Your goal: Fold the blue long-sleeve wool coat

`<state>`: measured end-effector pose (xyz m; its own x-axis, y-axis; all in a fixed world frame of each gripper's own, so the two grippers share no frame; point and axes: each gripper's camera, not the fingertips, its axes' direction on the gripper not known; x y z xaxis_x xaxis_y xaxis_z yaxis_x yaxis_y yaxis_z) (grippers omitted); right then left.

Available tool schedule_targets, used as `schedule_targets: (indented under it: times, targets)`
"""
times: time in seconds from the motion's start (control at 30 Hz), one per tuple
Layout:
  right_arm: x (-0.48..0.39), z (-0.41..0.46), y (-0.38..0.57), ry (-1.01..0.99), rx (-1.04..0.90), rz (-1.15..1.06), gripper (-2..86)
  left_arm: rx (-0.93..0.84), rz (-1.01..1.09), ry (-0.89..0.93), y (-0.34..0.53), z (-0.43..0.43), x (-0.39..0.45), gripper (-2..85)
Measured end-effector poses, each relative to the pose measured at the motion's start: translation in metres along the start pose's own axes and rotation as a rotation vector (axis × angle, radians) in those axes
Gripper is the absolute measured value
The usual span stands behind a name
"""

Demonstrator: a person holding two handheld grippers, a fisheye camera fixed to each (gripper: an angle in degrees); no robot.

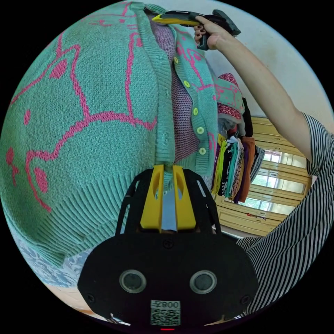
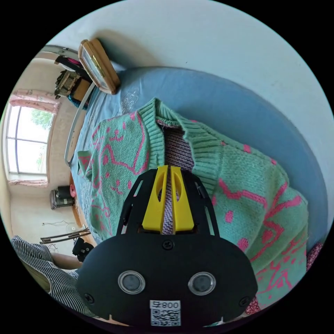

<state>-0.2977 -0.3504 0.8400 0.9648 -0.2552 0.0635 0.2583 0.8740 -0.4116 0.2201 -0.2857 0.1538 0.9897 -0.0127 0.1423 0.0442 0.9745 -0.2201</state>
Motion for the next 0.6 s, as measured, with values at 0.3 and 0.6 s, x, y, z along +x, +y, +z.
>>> schedule_targets:
  times: [0.3,0.6]
  targets:
    - [-0.027,-0.078,0.15,0.021,0.035,0.048,3.6,0.084,0.12,0.036,-0.048,-0.04,0.052,5.5]
    - [-0.1,-0.067,0.267,0.202,-0.123,0.079,5.9,0.254,0.26,-0.097,-0.215,-0.075,0.079,6.9]
